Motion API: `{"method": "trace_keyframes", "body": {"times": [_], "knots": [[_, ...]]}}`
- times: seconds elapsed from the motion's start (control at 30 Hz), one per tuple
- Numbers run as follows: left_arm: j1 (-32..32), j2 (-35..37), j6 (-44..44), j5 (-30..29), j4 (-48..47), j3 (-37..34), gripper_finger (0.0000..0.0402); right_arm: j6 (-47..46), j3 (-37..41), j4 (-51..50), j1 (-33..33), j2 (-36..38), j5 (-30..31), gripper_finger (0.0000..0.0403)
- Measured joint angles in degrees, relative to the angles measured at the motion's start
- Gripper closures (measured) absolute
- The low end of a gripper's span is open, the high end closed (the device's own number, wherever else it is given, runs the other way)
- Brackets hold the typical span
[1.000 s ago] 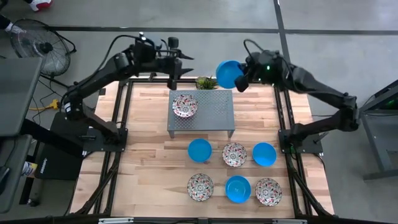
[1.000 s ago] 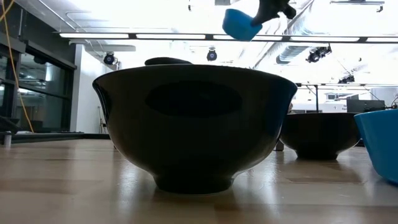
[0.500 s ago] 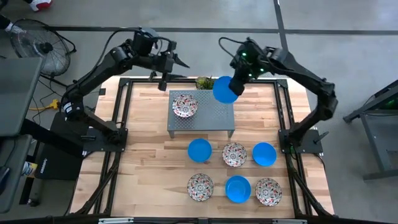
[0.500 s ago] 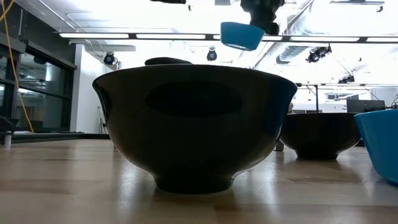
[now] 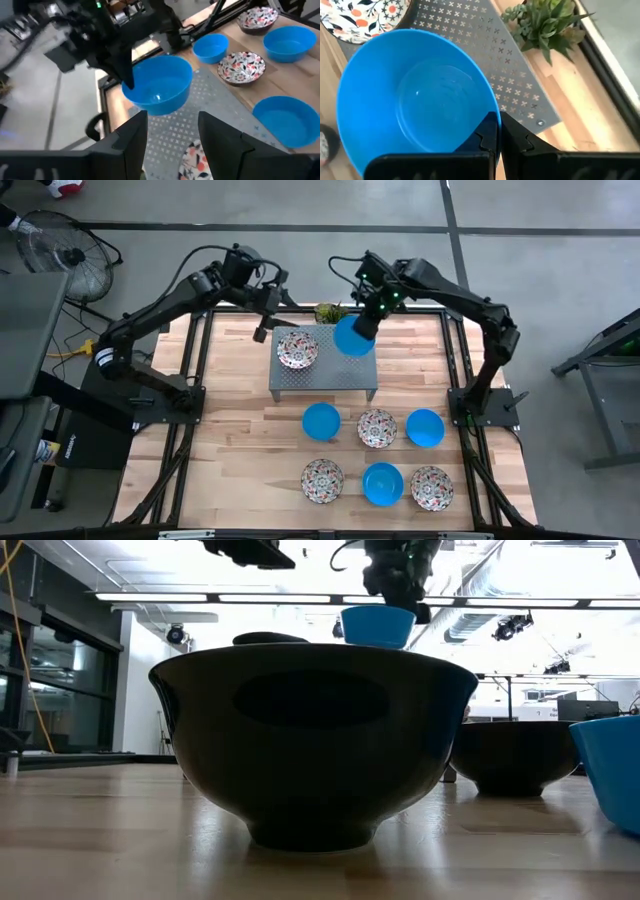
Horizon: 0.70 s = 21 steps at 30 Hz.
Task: Pick & Place Mini bowls
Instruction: Put the blue bowl on the shelf
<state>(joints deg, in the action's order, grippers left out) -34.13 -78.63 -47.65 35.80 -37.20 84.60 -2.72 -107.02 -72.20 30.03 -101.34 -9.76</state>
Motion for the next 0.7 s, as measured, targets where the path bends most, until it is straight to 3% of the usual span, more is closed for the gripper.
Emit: {"method": "trace_keyframes", "body": {"times": [0.37,0.7], "knots": [[0.0,1.8,0.1,-0.4,1.7,-2.8,0.0231,-18.2,0.0,-0.9,-3.1,-1.1,3.4,0.0403],[0.0,1.8,1.3,-0.8,3.3,-2.8,0.0231,-25.6,0.0,-3.3,-5.9,-1.1,8.1,0.0403]]}}
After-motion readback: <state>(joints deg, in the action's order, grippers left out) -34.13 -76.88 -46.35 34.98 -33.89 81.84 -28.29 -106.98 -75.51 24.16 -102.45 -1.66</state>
